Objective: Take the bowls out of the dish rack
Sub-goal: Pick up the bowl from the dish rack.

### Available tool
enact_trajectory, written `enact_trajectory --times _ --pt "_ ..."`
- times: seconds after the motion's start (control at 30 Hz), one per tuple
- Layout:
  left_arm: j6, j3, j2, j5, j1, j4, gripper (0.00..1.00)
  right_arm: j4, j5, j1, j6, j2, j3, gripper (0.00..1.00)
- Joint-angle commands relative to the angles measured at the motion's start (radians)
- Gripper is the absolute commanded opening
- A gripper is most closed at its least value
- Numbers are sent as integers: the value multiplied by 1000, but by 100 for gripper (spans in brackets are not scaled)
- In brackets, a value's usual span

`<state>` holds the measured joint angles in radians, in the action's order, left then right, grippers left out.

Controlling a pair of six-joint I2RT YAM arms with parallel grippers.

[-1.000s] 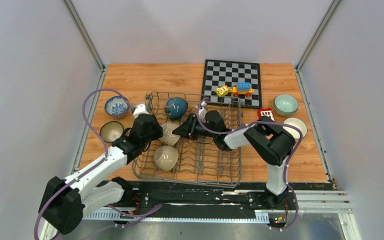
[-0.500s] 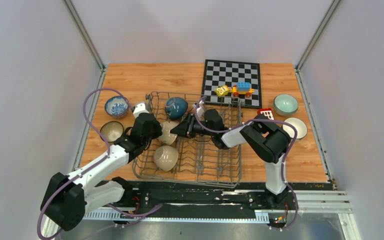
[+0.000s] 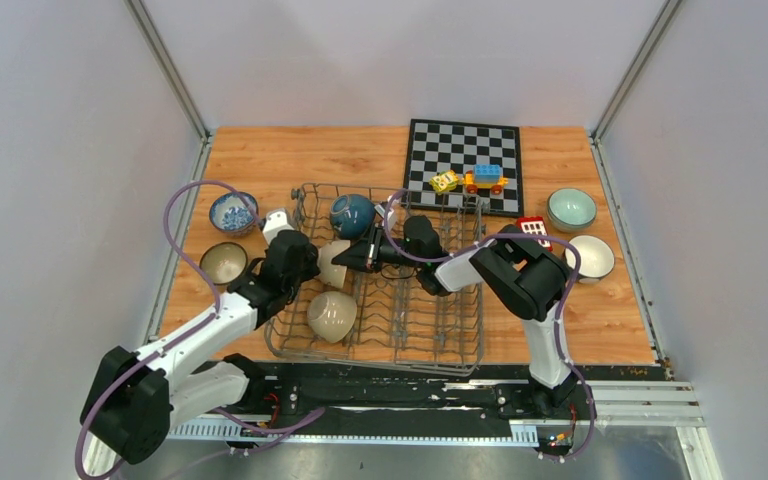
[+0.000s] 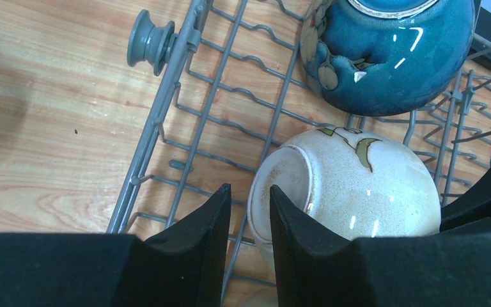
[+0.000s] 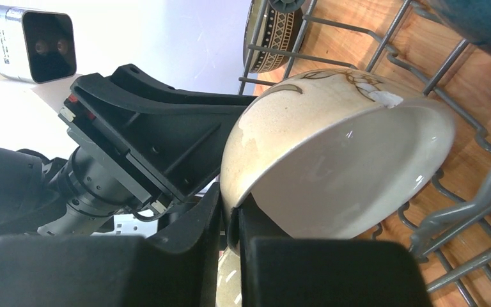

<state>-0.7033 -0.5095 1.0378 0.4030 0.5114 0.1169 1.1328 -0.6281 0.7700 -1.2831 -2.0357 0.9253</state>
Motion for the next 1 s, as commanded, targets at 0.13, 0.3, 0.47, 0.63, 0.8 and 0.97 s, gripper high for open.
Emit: enact_trajectory --times 0.13,0.3,0.47,0.63,0.8,0.97 --pt "-18 13 -53 -7 2 26 31 43 -21 8 -6 -20 21 0" --pt "-17 -2 -75 5 2 58 31 127 -35 9 -34 -32 27 0" --pt "-7 -22 -130 32 3 108 32 177 -66 8 -55 -29 74 0" --pt "0 -45 -194 57 3 161 32 186 -88 8 -72 -23 125 0" --pt "6 -71 -250 89 3 217 34 205 -99 8 -97 -26 170 0" --pt "9 -145 -301 138 2 315 42 219 -116 8 -119 -29 219 0"
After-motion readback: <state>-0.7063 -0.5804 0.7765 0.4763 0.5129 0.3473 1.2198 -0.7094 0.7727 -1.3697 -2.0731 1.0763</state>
